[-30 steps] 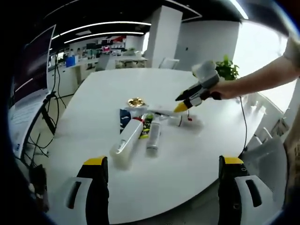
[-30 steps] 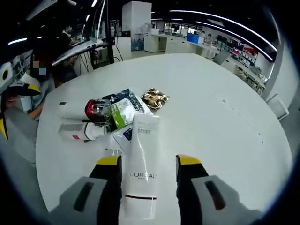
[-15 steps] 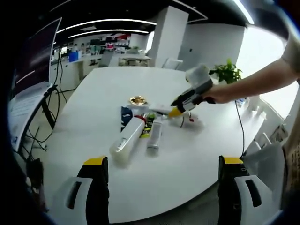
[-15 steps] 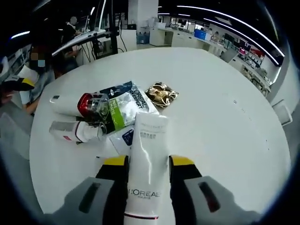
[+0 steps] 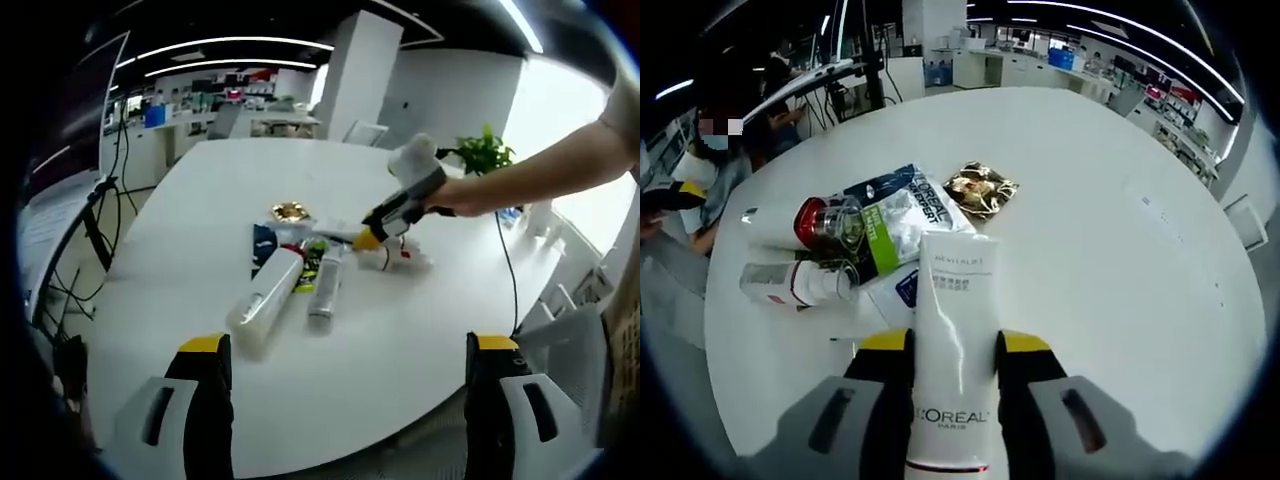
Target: Arrange the skincare products in the storage area until every visible bottle or jar stands upright without overlapping.
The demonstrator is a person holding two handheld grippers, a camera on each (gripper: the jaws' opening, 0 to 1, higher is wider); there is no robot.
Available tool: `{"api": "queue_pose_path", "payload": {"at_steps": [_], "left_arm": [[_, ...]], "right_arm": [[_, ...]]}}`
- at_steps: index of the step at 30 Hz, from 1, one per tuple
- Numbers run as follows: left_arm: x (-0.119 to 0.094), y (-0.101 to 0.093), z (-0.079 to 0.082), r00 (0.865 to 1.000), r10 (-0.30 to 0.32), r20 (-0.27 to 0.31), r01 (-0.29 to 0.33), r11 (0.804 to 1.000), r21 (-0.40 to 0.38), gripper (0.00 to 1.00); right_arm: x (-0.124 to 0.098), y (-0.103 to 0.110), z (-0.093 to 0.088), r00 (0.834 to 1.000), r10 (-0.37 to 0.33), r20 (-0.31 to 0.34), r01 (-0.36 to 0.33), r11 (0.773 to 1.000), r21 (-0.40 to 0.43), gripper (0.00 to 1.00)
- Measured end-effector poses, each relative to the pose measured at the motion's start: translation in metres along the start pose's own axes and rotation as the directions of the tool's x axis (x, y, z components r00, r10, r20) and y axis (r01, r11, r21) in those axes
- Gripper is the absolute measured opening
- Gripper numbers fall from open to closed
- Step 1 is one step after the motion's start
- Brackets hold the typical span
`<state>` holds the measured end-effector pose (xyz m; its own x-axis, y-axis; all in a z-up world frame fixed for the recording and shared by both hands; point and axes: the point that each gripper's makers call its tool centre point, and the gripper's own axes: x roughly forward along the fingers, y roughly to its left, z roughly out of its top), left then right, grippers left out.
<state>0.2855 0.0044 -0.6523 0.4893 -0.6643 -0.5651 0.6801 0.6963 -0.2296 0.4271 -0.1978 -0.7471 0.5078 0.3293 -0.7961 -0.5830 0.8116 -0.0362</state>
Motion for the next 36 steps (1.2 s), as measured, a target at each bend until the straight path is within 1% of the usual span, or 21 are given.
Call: {"api": "queue_pose_path", "payload": {"at_steps": [2,4,6,8,10,11,13,17,21,24,27,28,29,32,36], "left_arm": [[0.001,-0.002,0.003,1.0,-0.003,0.003,0.003,1.0,0.008,0.96],[0.001,-0.003,0.009,1.0,-0.006,0.01,0.006,1.0,0.013,0.96],[0.001,-0.005,0.014,1.0,-0.008,0.019,0.008,1.0,0.02,0.96],[0.0,-0.006,0.021,0.999,-0.011,0.032,0.01,1.0,0.021,0.96],[0.0,-0.007,0.029,0.999,-0.013,0.049,0.012,1.0,0.024,0.96],[0.0,-0.007,0.033,0.998,-0.014,0.058,0.013,1.0,0.024,0.96],[0.0,-0.009,0.04,0.997,-0.02,0.076,0.019,1.0,0.02,0.96],[0.0,-0.015,0.053,0.993,-0.036,0.108,0.035,0.999,0.016,0.96],[-0.001,-0.022,0.069,0.987,-0.057,0.152,0.058,0.998,0.0,0.96],[-0.002,-0.027,0.079,0.982,-0.069,0.176,0.069,0.998,0.005,0.96],[-0.004,-0.032,0.089,0.977,-0.082,0.197,0.082,0.997,0.008,0.95],[-0.004,-0.033,0.092,0.976,-0.085,0.203,0.085,0.996,0.005,0.94],[-0.004,-0.034,0.094,0.976,-0.085,0.203,0.087,0.996,0.0,0.94],[-0.005,-0.037,0.101,0.971,-0.088,0.22,0.096,0.995,-0.024,0.92],[-0.01,-0.041,0.115,0.962,-0.089,0.257,0.11,0.992,-0.068,0.9]], "right_arm": [[0.0,0.0,0.0,1.0,-0.006,0.013,0.006,1.0,-0.001,0.3],[-0.001,-0.002,0.002,1.0,-0.019,0.025,0.019,1.0,0.025,0.29],[-0.002,-0.002,0.002,0.999,-0.025,0.031,0.025,1.0,-0.004,0.29],[-0.006,-0.002,0.005,0.999,-0.03,0.041,0.031,0.999,-0.015,0.28],[-0.012,-0.004,0.011,0.996,-0.038,0.075,0.039,0.999,-0.005,0.28],[-0.016,-0.006,0.015,0.994,-0.047,0.1,0.046,0.999,0.012,0.27],[-0.024,-0.007,0.019,0.99,-0.06,0.124,0.059,0.998,0.011,0.27],[-0.038,-0.005,0.023,0.982,-0.071,0.175,0.068,0.997,0.023,0.27],[-0.059,0.003,0.028,0.97,-0.08,0.228,0.078,0.997,0.018,0.28],[-0.073,0.008,0.031,0.962,-0.089,0.258,0.086,0.996,0.025,0.28],[-0.092,0.015,0.037,0.945,-0.103,0.309,0.095,0.995,0.041,0.28],[-0.099,0.019,0.041,0.935,-0.108,0.337,0.099,0.994,0.043,0.28],[-0.104,0.021,0.043,0.931,-0.11,0.347,0.1,0.994,0.045,0.28],[-0.12,0.03,0.049,0.913,-0.118,0.391,0.111,0.993,0.041,0.28],[-0.144,0.047,0.056,0.883,-0.126,0.452,0.119,0.992,0.044,0.28]]}}
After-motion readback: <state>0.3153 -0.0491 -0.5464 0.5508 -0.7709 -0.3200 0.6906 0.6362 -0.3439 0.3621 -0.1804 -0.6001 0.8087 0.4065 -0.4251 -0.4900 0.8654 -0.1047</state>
